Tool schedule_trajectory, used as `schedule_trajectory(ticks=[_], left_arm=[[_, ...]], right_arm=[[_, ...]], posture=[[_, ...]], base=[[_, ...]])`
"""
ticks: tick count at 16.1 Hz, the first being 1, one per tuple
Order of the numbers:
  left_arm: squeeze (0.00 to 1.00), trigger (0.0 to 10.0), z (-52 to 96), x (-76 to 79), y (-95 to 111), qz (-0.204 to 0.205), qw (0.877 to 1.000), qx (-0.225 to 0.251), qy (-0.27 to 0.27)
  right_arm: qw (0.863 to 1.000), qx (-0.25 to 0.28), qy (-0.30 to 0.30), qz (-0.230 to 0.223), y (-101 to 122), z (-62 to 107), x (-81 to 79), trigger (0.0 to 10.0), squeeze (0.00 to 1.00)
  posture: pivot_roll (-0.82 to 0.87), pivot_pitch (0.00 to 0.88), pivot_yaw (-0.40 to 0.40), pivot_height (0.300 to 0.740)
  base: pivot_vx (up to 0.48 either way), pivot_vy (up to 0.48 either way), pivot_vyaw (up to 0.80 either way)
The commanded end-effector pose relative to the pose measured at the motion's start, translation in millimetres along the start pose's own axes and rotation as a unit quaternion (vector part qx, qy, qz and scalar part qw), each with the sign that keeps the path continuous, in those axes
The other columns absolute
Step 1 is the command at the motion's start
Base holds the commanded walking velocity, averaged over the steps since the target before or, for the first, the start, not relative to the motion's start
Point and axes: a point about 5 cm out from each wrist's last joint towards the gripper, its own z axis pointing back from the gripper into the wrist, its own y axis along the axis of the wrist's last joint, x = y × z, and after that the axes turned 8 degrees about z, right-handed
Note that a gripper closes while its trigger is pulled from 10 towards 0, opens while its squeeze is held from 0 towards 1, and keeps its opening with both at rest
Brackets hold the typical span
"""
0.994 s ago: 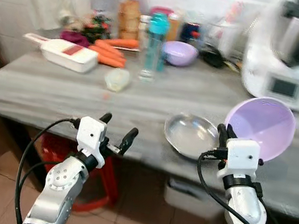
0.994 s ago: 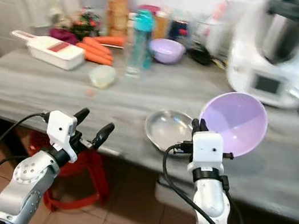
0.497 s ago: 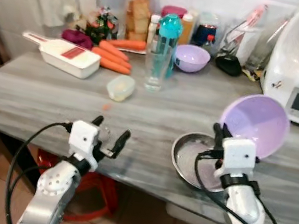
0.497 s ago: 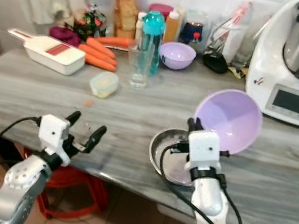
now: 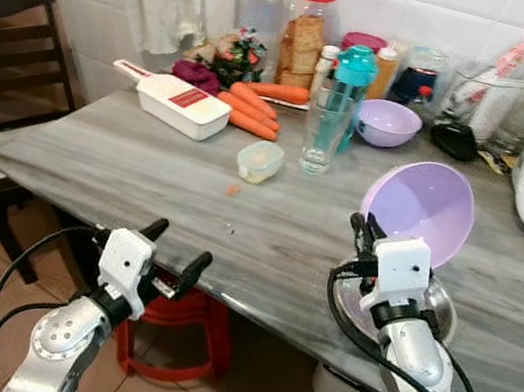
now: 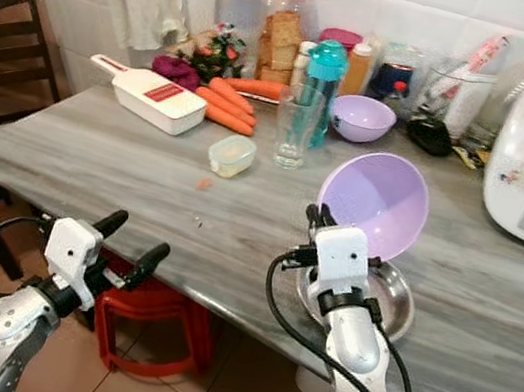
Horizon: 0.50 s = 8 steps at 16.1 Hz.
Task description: Setting the table
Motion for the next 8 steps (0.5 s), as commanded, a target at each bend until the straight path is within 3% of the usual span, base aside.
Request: schedule_trajectory(ticks=[1, 2, 8], left_arm=[[0.00, 10.0, -0.2, 1.9, 3.0, -0.005, 1.000, 0.003, -0.016], [0.00, 10.0, -0.6, 3.3, 3.5, -0.003, 1.000, 0.004, -0.030], [0.00, 10.0, -1.4, 10.1, 2.2, 0.008, 0.998, 0.006, -0.066]], right_arm=[[1.000, 0.001, 0.026, -0.007, 3.3, -7.1, -1.9, 10.0, 0.00], [0.997, -0.007, 0.072, -0.009, 3.4, -10.2, -7.6, 10.0, 0.00], [0.979, -0.016, 0.197, -0.043, 10.5, -24.3, -36.2, 10.0, 0.00]], posture=[[0.00, 0.000, 0.015, 0.740], [0.00, 0.000, 0.015, 0.740], [0.00, 0.000, 0.011, 0.740]], base=[[0.000, 0.000, 0.00], [0.000, 0.000, 0.00], [0.000, 0.000, 0.00]])
